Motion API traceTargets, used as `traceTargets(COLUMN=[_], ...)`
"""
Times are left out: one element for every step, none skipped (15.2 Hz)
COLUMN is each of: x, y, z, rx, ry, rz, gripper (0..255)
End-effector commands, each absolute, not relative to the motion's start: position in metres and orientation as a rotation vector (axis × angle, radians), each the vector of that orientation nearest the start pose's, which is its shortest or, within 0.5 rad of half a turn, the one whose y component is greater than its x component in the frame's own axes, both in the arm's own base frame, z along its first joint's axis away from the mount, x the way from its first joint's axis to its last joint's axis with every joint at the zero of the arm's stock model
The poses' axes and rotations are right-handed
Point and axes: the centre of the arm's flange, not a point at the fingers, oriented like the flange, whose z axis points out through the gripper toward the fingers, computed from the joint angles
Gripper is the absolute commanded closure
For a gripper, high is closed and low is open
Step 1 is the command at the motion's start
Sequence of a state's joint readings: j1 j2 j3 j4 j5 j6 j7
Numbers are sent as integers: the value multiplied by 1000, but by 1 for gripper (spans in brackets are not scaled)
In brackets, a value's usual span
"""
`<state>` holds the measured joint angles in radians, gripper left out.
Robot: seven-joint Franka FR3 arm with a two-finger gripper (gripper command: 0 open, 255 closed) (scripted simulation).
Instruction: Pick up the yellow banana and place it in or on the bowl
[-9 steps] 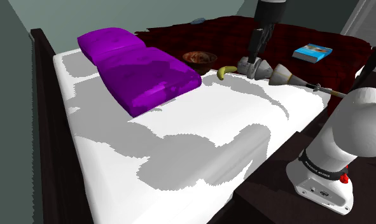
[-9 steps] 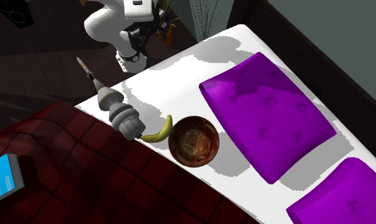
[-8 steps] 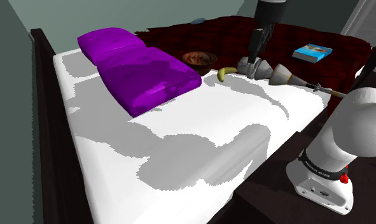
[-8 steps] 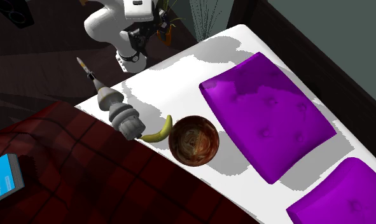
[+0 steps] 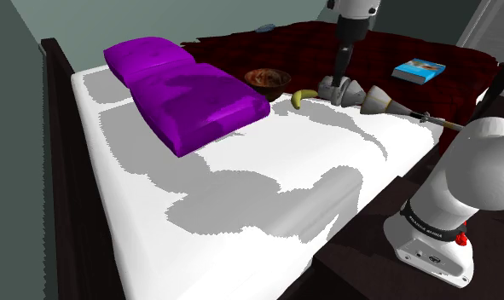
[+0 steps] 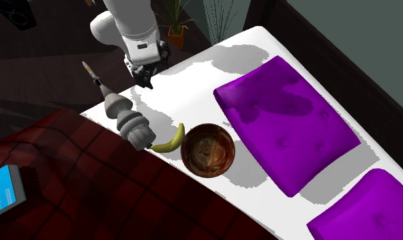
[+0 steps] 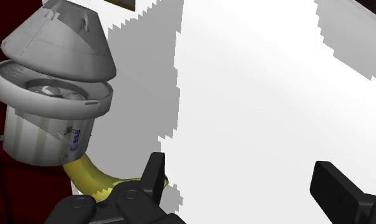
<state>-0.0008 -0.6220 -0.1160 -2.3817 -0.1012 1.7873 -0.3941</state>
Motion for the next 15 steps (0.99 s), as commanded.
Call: traceTargets(x=[377, 385, 393, 401, 409, 417, 426, 435, 444, 454, 463, 473, 483, 493, 503], y=[-76, -85, -94, -103, -112, -120, -128, -136, -144, -151, -159, -165, -172, -178, -184], z=[529, 524, 518, 512, 506, 500, 495, 489, 483, 477, 471, 465, 460, 454, 448], rx=[-3122, -3112, -3103, -3092, -3081, -3069, -3056, -3043, -3029, -3014, -2998, -2982, -2965, -2948, -2930], ry=[-608, -654, -701, -748, -794, -840, -887, -932, -978, -1024, -1069, -1114, -1159, -1203, -1247], rz=[-20, -17, -13, -10, -6, -2, 1, 5, 8, 12, 15, 19, 22, 26, 29], gripper=[0, 0, 0, 0, 0, 0, 0, 0, 0, 0, 0, 0, 0, 0, 0])
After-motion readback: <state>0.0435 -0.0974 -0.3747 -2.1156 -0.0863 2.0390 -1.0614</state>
